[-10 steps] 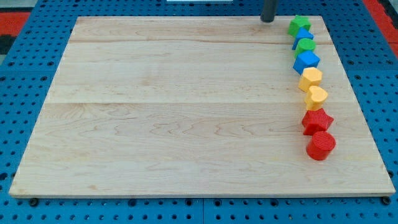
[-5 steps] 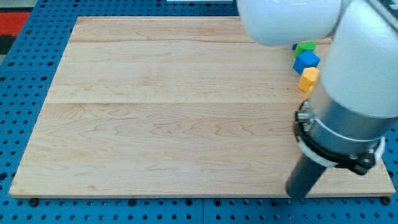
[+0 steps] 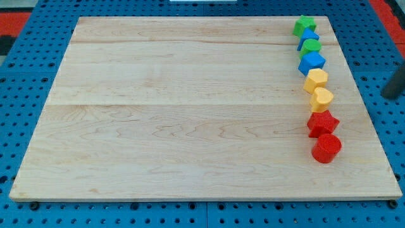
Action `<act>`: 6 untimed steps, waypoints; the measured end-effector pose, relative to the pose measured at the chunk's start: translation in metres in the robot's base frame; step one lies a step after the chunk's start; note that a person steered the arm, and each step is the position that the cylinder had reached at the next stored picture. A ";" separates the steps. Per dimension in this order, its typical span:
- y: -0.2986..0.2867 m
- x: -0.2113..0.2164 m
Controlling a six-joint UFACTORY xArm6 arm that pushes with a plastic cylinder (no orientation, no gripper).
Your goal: Slide the green star slightly left
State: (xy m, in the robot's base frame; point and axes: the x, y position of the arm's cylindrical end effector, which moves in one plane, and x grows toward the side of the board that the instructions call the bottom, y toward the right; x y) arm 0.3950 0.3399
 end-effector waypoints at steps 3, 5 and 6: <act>-0.014 -0.188; -0.101 -0.185; -0.102 -0.184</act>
State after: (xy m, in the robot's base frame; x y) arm 0.2115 0.2382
